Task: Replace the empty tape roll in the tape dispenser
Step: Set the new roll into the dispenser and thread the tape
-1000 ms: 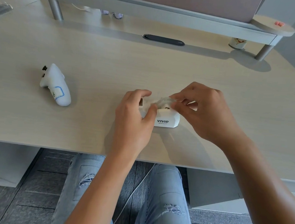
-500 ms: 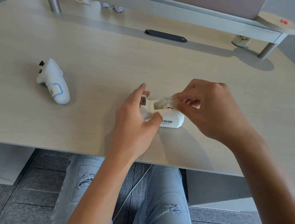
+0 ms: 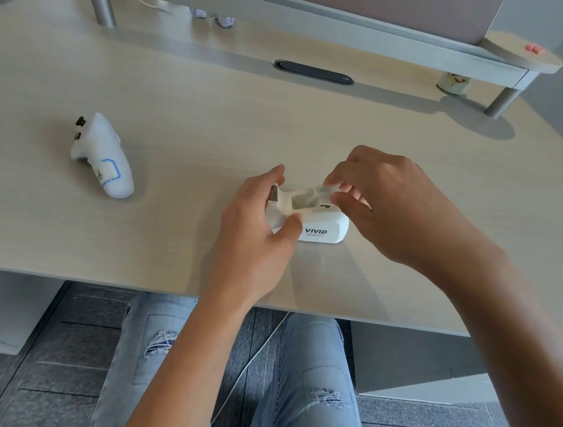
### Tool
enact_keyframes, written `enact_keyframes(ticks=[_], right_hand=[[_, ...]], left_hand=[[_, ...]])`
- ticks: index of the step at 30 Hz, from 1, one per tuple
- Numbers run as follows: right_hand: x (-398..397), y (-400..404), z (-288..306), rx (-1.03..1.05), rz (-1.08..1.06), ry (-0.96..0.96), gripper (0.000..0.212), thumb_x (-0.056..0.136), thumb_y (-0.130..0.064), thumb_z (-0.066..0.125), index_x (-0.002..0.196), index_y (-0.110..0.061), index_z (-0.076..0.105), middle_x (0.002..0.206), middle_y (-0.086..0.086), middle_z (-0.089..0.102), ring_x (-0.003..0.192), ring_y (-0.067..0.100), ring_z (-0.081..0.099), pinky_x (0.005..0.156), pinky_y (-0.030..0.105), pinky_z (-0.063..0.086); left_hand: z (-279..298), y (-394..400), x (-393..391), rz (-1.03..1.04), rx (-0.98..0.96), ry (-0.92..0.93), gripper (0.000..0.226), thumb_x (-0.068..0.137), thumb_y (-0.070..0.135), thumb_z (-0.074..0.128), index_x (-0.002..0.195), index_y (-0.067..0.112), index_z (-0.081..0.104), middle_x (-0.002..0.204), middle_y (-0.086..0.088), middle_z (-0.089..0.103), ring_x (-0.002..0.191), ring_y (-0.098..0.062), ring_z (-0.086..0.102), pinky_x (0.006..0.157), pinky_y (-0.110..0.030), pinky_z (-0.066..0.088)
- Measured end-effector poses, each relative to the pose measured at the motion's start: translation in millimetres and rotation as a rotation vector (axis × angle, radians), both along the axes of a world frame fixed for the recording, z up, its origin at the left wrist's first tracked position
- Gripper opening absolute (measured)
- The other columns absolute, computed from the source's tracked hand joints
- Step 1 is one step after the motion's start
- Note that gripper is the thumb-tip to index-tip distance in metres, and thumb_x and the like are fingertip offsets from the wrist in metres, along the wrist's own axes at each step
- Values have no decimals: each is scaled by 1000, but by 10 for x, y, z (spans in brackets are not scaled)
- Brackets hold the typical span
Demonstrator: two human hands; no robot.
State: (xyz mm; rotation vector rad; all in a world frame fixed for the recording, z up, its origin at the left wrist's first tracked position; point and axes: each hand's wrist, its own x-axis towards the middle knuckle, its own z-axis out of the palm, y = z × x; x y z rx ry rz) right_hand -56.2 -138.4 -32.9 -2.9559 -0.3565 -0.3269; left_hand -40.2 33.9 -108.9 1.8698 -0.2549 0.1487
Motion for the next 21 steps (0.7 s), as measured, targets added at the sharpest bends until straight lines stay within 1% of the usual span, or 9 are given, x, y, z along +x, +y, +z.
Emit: enact_keyframes(ticks=[4, 9, 14, 17, 21], right_hand=[[-9, 15, 11, -2, -17, -14, 21, 101, -20, 59, 113, -19, 76, 108, 1, 69, 89, 30, 67, 79, 45, 54], [8, 41, -16, -27, -26, -16, 21, 100, -17, 58, 111, -18, 77, 107, 0, 69, 87, 30, 67, 78, 44, 55], [3, 2, -84, 55, -16, -53, 19, 98, -15, 63, 109, -13, 78, 102, 0, 72, 83, 27, 69, 78, 45, 56], [15, 10, -88, 80, 9, -56, 15, 97, -16, 67, 106, -14, 79, 96, -1, 72, 81, 23, 69, 77, 44, 57], [30, 1, -96, 91, 26, -75, 13, 96, -17, 68, 102, -15, 79, 94, -2, 71, 77, 21, 67, 75, 45, 57]], left_hand=[[2, -6, 5, 7, 7, 0, 62, 82, 23, 65, 143, 19, 57, 130, 4, 65, 114, -18, 62, 99, -43, 53], [-12, -6, 22, 10, 13, 13, 60, 87, 12, 70, 145, 16, 55, 133, 1, 65, 118, -20, 62, 102, -44, 52], [-37, 6, 44, 3, 33, 9, 61, 89, 13, 70, 147, 19, 54, 134, 6, 64, 118, -18, 61, 101, -43, 53], [-41, 13, 53, -3, 28, 1, 61, 89, 12, 71, 147, 18, 53, 135, 5, 64, 120, -16, 61, 103, -40, 52], [-45, 10, 54, -4, 26, 3, 60, 90, 12, 70, 147, 17, 53, 135, 5, 64, 120, -17, 60, 102, -39, 52]])
